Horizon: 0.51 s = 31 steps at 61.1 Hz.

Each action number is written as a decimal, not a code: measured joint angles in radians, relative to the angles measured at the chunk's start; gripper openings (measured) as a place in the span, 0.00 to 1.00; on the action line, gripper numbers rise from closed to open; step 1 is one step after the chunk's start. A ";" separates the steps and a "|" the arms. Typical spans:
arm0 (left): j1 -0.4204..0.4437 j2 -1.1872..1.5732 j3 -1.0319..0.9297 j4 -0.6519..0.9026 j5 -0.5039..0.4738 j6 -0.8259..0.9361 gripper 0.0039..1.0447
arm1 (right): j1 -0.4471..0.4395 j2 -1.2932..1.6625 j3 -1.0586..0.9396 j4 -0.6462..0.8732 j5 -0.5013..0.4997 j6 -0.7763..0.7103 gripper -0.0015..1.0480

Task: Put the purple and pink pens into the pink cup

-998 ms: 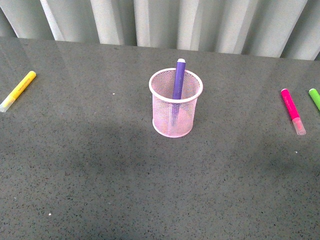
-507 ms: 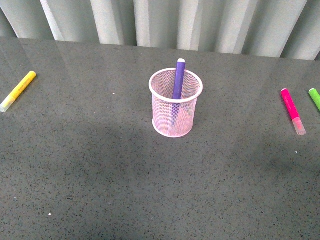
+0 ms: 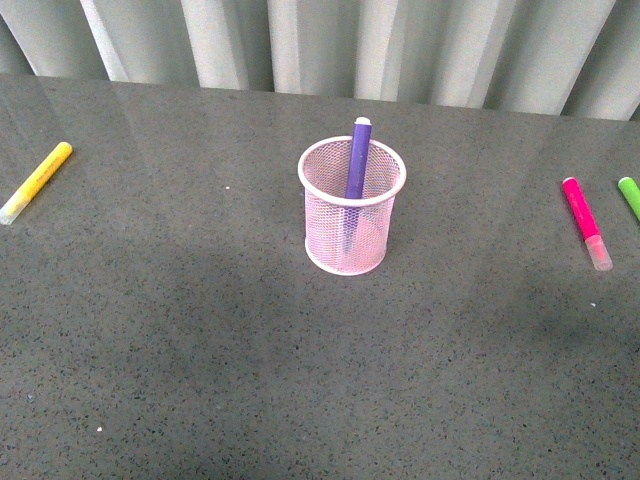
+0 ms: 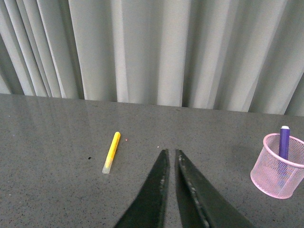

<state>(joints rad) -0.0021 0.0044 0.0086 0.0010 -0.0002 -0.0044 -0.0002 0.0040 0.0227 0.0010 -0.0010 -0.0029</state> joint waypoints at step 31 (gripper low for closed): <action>0.000 0.000 0.000 0.000 0.000 0.001 0.96 | -0.187 0.612 0.232 -0.249 0.153 0.081 0.93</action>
<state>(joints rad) -0.0021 0.0040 0.0086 0.0006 0.0002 -0.0036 -0.1875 0.6163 0.2550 -0.2485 0.1524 0.0780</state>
